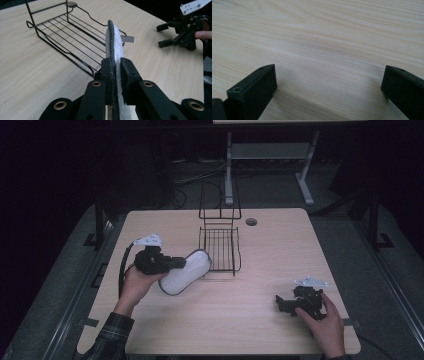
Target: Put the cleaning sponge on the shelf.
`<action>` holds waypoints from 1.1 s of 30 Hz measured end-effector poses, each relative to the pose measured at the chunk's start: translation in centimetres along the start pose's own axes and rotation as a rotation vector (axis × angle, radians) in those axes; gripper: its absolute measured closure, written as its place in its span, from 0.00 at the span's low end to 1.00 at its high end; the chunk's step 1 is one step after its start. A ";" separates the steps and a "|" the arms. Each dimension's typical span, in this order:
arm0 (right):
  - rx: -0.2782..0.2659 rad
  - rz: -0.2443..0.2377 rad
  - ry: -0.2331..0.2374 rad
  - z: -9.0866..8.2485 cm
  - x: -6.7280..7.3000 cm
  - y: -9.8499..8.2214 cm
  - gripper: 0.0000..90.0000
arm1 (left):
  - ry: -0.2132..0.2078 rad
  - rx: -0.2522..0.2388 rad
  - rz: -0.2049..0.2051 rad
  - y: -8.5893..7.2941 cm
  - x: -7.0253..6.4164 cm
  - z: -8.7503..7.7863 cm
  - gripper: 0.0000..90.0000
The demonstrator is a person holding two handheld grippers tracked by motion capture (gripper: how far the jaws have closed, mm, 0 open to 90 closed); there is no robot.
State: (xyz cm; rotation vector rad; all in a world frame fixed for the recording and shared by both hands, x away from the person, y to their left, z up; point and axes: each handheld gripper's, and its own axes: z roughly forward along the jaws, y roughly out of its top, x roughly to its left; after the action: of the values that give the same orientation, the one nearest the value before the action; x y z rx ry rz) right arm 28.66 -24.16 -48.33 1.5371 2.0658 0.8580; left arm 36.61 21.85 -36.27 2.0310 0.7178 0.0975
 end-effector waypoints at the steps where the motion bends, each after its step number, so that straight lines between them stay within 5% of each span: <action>1: 0.000 0.002 0.000 0.0 0.0 0.0 0.00 | -0.001 0.003 0.002 0.1 0.1 0.1 0.90; 33: 0.000 0.001 0.000 0.0 0.0 0.0 0.00 | 0.000 -0.032 0.001 4.8 3.4 4.7 0.90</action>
State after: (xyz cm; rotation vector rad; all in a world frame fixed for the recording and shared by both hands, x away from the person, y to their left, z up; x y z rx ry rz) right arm 28.68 -24.15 -48.34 1.5381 2.0646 0.8584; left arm 43.13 18.21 -35.71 2.0007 0.7110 0.1092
